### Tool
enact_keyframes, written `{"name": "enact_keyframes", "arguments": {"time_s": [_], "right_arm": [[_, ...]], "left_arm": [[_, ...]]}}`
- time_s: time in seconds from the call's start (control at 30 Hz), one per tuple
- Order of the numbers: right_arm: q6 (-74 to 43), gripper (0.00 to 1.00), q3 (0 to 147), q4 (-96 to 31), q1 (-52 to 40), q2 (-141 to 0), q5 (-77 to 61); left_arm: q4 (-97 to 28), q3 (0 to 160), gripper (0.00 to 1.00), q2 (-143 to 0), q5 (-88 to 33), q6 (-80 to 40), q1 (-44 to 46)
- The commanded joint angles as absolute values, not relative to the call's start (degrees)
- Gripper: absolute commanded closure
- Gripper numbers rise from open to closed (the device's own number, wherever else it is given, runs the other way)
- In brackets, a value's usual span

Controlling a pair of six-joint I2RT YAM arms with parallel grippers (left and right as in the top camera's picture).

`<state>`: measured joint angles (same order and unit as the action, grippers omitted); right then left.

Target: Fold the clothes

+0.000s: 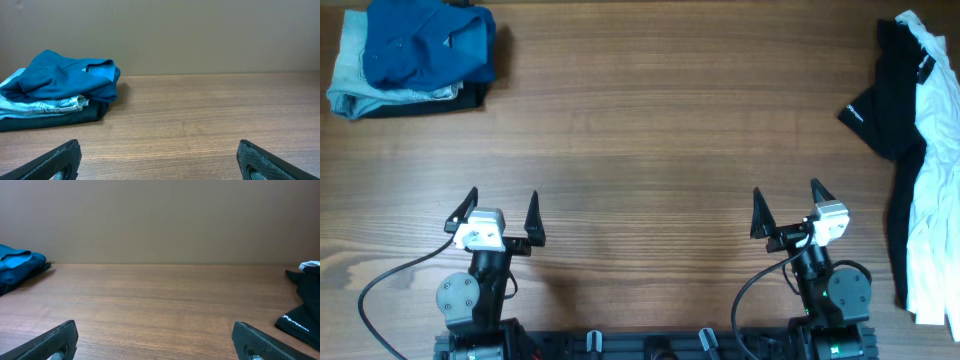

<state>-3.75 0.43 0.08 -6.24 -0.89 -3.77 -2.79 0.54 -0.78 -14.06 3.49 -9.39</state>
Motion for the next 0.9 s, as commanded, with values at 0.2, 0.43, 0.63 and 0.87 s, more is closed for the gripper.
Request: {"name": "enact_keyframes", "arguments": {"time_s": [0.2, 0.43, 0.63, 0.87], "right_arm": [[-3.6, 0.00, 1.2, 4.4, -6.5, -0.6, -1.3], [-2.7, 0.00, 10.0, 7.6, -6.5, -8.8, -1.3], [-1.0, 0.00, 22.7, 8.1, -6.5, -26.3, -4.7], [-1.1, 0.00, 42.6, 1.8, -6.5, -47.5, -11.2]], "left_arm": [[-2.2, 0.3, 0.00, -2.9, -17.8, -7.0, -9.1], [-1.3, 5.7, 0.00, -9.6, -19.6, -11.2, -9.1], [-4.6, 18.2, 0.00, -22.6, -20.7, -11.1, -9.1], [-16.0, 36.0, 0.00, -41.0, -22.6, -11.1, -9.1]]}}
